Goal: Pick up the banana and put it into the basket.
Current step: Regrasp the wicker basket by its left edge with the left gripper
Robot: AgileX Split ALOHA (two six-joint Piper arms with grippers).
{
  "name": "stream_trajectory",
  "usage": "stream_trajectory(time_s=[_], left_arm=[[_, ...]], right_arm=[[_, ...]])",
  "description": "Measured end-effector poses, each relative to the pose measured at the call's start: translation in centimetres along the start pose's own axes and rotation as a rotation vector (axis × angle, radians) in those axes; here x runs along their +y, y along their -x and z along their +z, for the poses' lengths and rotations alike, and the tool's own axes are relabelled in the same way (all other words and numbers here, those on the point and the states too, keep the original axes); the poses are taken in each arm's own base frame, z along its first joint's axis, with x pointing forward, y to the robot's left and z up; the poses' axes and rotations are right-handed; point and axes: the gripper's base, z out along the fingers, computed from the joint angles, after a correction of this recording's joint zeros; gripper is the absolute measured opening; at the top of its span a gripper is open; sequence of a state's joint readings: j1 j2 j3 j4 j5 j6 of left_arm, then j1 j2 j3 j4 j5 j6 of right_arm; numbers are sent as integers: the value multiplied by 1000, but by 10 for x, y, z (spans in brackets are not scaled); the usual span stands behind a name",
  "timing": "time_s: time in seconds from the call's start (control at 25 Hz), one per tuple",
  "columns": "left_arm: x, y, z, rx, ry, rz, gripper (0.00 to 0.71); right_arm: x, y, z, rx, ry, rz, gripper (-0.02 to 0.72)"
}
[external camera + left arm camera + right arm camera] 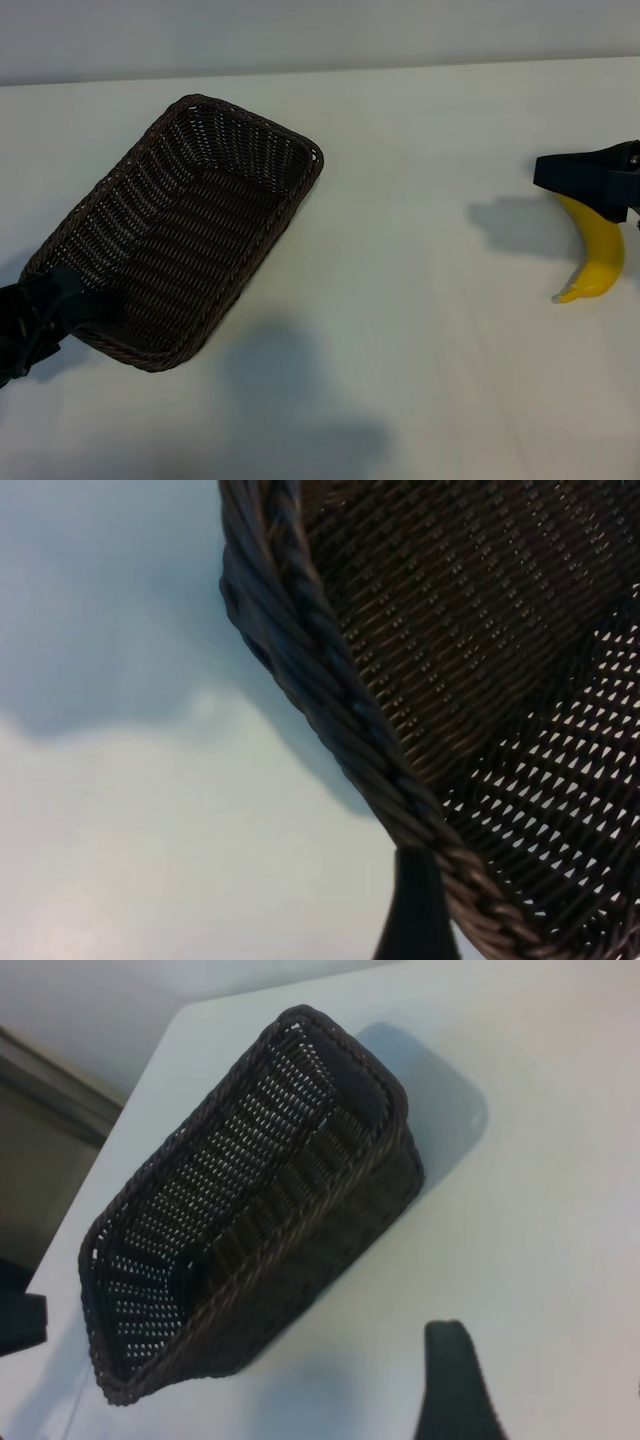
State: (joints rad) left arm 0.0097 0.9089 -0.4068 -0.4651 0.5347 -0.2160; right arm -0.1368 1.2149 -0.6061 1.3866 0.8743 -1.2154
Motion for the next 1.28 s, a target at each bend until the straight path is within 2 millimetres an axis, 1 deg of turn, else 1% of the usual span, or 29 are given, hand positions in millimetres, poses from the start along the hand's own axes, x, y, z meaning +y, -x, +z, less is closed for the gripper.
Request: stream_trajectory(time_s=[0.12,0.4,0.64,0.8,0.96,1.16,1.28], left_arm=[[0,1,3,13,8,-12,561],[2,5,22,73,32,-76,561],[2,9,28,68,26,-80,561],[3,10,33,73,40,-89,546],[4,13,42,79,46,-117,542],[4,13,52,119,38,-112,542],[5,17,58,100,40,-126,542]], right_arm=[[0,0,0,0,0,0,445],[0,0,0,0,0,0,445],[0,0,0,0,0,0,445],[0,0,0,0,0,0,445],[0,0,0,0,1,0,445],[0,0,0,0,1,0,445],[0,0,0,0,1,0,445]])
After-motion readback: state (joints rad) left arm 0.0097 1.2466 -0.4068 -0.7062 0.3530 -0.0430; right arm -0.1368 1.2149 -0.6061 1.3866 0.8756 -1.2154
